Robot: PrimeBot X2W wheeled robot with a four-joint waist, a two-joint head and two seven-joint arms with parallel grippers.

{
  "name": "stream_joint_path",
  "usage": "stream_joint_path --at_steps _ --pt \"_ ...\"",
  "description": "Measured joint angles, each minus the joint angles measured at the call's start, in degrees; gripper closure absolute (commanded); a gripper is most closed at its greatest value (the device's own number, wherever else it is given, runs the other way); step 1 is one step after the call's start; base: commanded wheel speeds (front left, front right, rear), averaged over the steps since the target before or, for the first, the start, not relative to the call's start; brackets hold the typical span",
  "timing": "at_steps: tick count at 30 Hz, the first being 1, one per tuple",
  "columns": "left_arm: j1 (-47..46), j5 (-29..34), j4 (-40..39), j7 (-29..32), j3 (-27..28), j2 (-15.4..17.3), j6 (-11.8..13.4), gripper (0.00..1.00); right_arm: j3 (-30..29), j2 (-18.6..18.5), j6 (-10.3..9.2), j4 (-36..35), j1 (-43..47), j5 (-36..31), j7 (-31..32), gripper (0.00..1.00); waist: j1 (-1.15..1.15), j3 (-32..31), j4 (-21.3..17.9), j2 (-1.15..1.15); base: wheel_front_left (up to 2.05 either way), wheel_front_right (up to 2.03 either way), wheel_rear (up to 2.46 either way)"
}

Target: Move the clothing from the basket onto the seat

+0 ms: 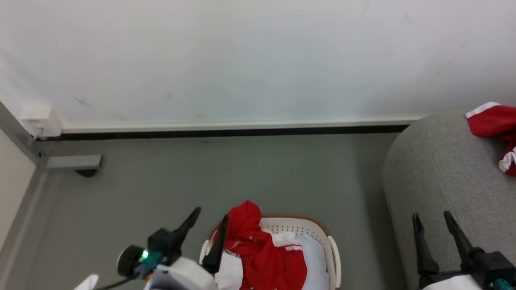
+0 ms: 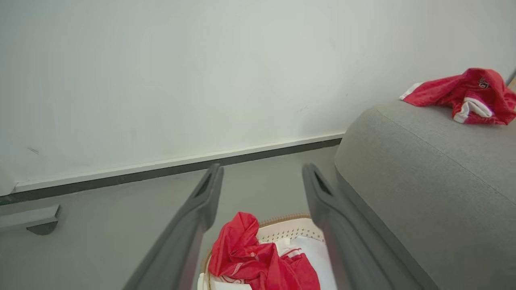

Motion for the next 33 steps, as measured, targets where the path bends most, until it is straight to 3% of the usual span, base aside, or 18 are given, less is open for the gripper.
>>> stream_joint_path --at_steps 7,16,26,33 --pt "-11.6 1.8 7.7 6.3 -7.9 -0.7 -0.5 0.00 -0.2 0.0 0.00 -1.9 -4.7 -1.1 0.0 0.00 0.01 7.4 -0.6 0.00 0.00 0.00 0.00" --pt "-25.6 1.1 20.2 9.8 -13.5 -2.3 -0.6 0.00 1.0 0.0 0.00 -6.9 -12.1 -1.7 0.0 0.00 0.01 19.0 -2.4 0.00 0.00 0.00 0.00" --pt "-35.9 0.2 34.7 9.3 -17.9 -2.5 -0.6 0.00 2.2 0.0 0.00 -12.5 -17.4 -1.8 0.0 0.00 0.02 33.1 -4.7 0.00 0.00 0.00 0.00" --pt "-42.3 0.3 41.9 7.6 -19.0 -2.5 1.6 0.00 3.0 0.0 0.00 -16.5 -19.4 -1.7 0.0 0.00 0.02 41.7 -6.3 0.00 0.00 0.00 0.00"
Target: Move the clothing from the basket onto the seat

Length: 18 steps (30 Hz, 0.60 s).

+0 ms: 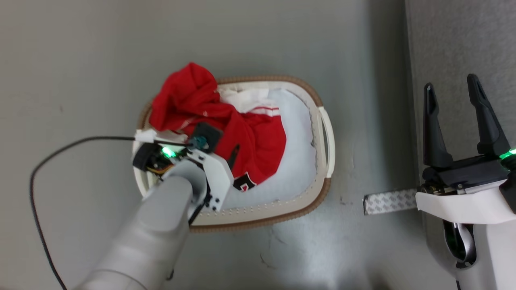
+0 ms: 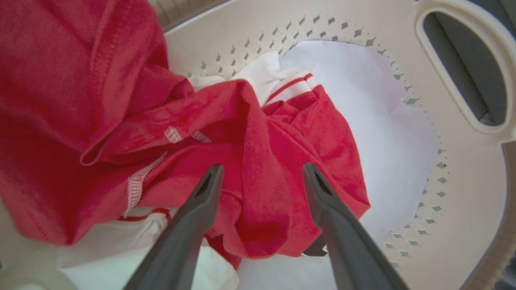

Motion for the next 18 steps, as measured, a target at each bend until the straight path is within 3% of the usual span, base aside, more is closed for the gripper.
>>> stream_joint_path --at_steps 6,13,14,15,16,17,18 --pt "-6.5 0.5 4.5 -1.5 0.0 1.0 2.3 0.00 -0.4 0.0 0.00 -3.4 -0.1 0.7 0.0 0.00 0.00 6.5 -0.9 0.00 0.00 0.00 0.00" --pt "-10.2 0.4 7.5 -3.3 -0.6 1.2 0.9 0.00 0.0 0.0 0.00 -4.3 0.0 1.1 0.0 0.00 -0.01 11.9 -1.1 0.00 0.00 0.00 0.00" --pt "-10.3 0.4 7.7 -3.6 -0.7 1.1 0.7 0.11 0.0 0.0 0.00 -4.3 0.1 1.1 0.0 0.00 -0.01 12.2 -1.2 0.00 0.00 0.00 0.00" --pt "-10.4 0.3 7.9 -3.9 -0.9 1.0 0.6 0.49 0.0 0.0 0.00 -4.3 0.1 1.1 0.0 0.00 -0.01 12.4 -1.2 0.00 0.00 0.00 0.00" --pt "-10.5 0.1 8.1 -4.1 -1.0 0.9 0.6 0.67 0.0 0.0 0.00 -4.2 0.1 1.1 0.0 0.00 -0.01 12.4 -1.2 0.00 0.00 0.00 0.00" --pt "-10.5 0.0 8.3 -4.6 -1.1 0.8 0.3 1.00 -0.1 0.0 0.00 -4.1 0.1 1.1 0.0 0.00 -0.01 12.3 -1.1 0.00 0.00 0.00 0.00" --pt "-10.5 -0.1 8.5 -5.1 -1.3 0.6 0.1 1.00 -0.2 0.0 0.00 -4.0 0.0 1.1 0.0 0.00 -0.01 12.1 -1.0 0.00 0.00 0.00 0.00"
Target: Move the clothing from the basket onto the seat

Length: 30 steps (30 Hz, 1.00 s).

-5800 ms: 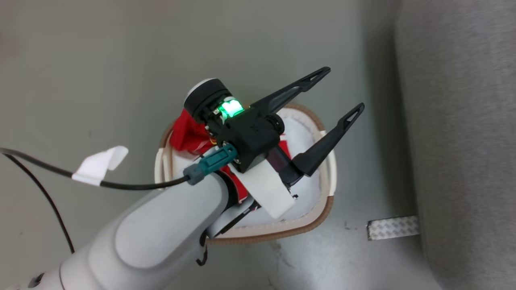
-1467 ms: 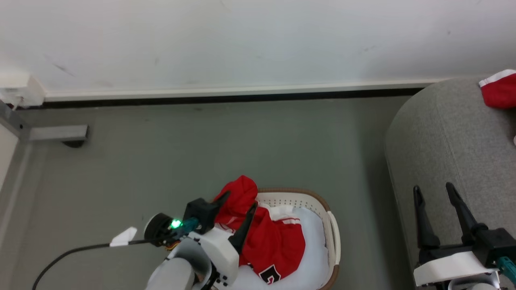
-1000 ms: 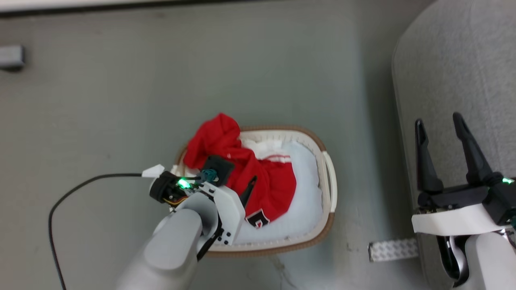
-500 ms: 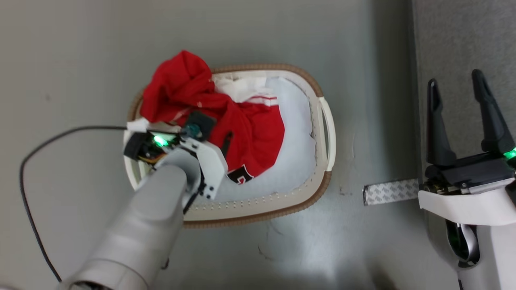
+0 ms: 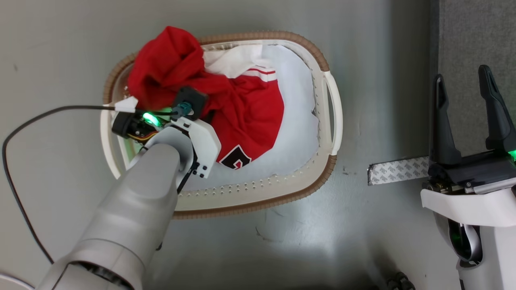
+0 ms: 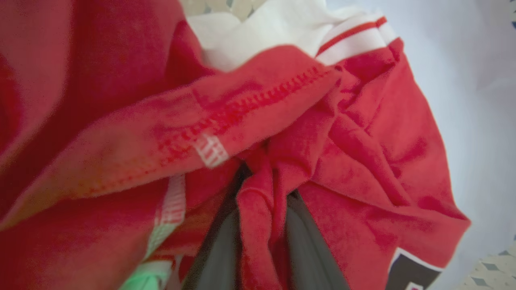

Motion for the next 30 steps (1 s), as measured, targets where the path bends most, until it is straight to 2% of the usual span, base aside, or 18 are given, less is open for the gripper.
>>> stream_joint_path --at_steps 7,14,21,30 --pt "0.2 -1.9 0.2 -2.4 -0.6 -0.4 -1.0 1.00 0.3 0.0 0.00 1.8 -0.7 0.5 0.0 0.00 0.00 -3.3 0.6 0.00 0.00 0.00 0.00" --pt "4.1 -5.5 -2.1 -3.9 -0.3 -0.6 -1.7 1.00 0.2 0.0 0.00 5.1 -0.1 1.5 0.0 0.00 0.00 -10.1 1.7 0.00 0.00 0.00 0.00" --pt "11.1 -9.9 -7.8 -4.3 0.6 -0.6 -2.0 1.00 -0.6 0.0 0.00 9.5 4.0 1.1 0.0 0.00 -0.01 -20.1 3.5 0.00 0.00 0.00 0.00" --pt "19.9 -12.4 -15.9 -4.3 1.9 -0.6 0.1 1.00 -1.4 0.0 0.00 14.8 11.5 -0.6 0.0 0.00 -0.02 -35.2 6.1 0.00 0.00 0.00 0.00"
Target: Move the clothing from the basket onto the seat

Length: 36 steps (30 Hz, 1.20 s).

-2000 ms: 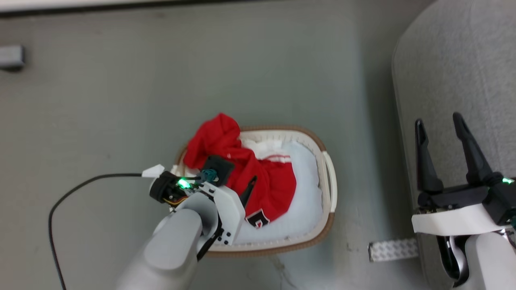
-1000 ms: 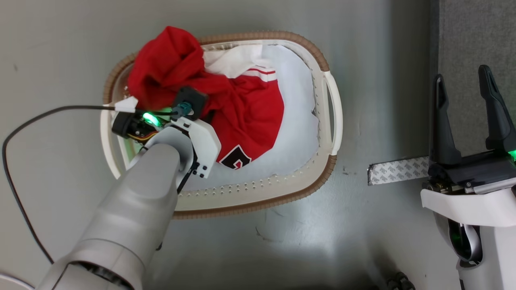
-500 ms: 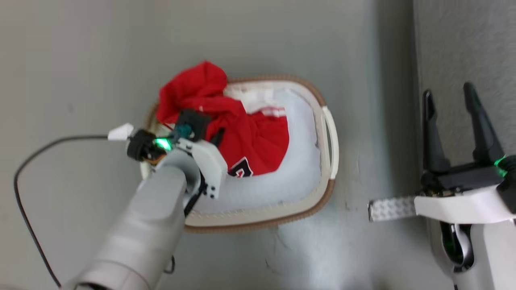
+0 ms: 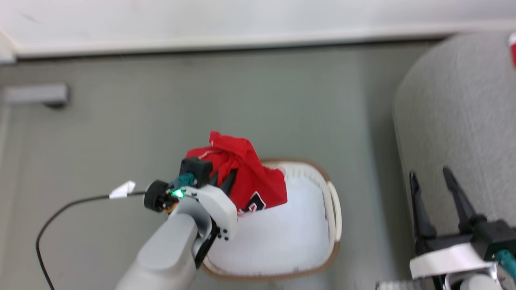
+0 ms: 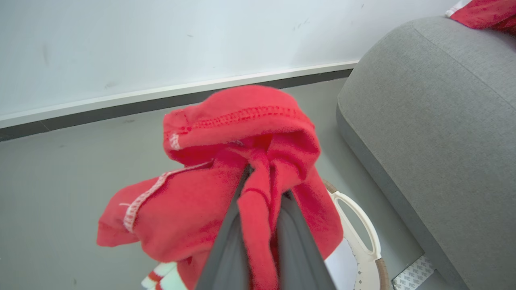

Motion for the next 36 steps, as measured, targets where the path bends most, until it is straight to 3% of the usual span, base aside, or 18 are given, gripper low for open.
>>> stream_joint_path --at_steps 8,16,36 --pt "5.4 -1.3 -5.3 0.0 1.0 0.4 1.4 1.00 -0.2 0.0 -0.01 2.6 6.1 -0.5 0.0 0.00 -0.01 -12.0 2.4 0.00 0.00 0.00 0.00" --pt "8.3 -2.1 -13.0 1.9 2.2 3.3 3.8 1.00 -0.3 0.0 0.00 3.5 11.0 -0.4 0.0 0.00 -0.01 -20.7 4.1 0.00 0.00 0.00 0.00" --pt "15.2 -2.7 -39.3 12.1 3.2 12.0 9.1 1.00 2.3 0.0 0.00 3.7 15.2 1.8 0.0 0.00 0.01 -27.1 4.0 0.00 0.00 0.00 0.00"
